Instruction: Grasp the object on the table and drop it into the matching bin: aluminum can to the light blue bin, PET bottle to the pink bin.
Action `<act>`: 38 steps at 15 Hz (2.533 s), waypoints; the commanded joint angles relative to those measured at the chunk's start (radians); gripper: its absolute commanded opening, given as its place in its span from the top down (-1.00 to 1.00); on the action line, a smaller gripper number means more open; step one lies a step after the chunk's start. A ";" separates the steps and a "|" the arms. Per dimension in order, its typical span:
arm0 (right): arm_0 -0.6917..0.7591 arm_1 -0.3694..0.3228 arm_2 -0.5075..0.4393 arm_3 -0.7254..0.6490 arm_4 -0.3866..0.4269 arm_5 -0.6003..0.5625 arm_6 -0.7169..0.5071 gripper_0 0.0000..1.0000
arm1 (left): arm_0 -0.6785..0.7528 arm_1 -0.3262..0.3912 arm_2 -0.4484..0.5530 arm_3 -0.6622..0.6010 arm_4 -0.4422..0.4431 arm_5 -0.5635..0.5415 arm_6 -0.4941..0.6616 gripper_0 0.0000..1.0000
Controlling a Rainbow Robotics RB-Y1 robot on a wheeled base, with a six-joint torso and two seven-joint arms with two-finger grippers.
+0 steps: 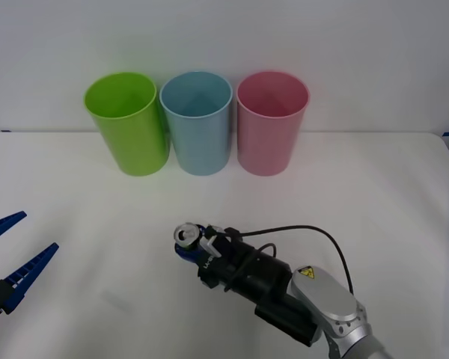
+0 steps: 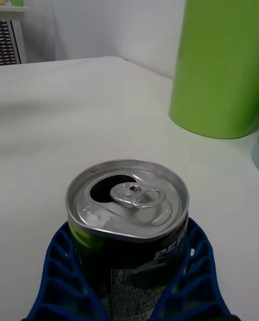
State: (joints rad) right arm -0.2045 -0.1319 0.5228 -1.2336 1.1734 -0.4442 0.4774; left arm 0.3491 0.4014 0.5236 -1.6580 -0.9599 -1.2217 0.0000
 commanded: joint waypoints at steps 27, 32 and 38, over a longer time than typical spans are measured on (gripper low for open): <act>0.261 -0.290 -0.092 -0.690 -0.069 0.067 -0.427 1.00 | 0.000 0.000 0.000 0.000 0.000 0.000 0.000 -1.00; 0.258 -0.265 -0.155 -0.768 -0.069 0.076 -0.476 1.00 | 0.000 0.000 0.000 0.000 0.000 0.000 0.000 -1.00; 0.120 -0.267 -0.164 -0.750 -0.069 0.111 -0.530 1.00 | 0.000 0.000 0.000 0.000 0.000 0.000 0.000 -1.00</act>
State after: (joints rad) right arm -0.0518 -0.3984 0.3596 -1.9974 1.1041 -0.3356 -0.0437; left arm 0.3491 0.4014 0.5236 -1.6581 -0.9599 -1.2217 0.0000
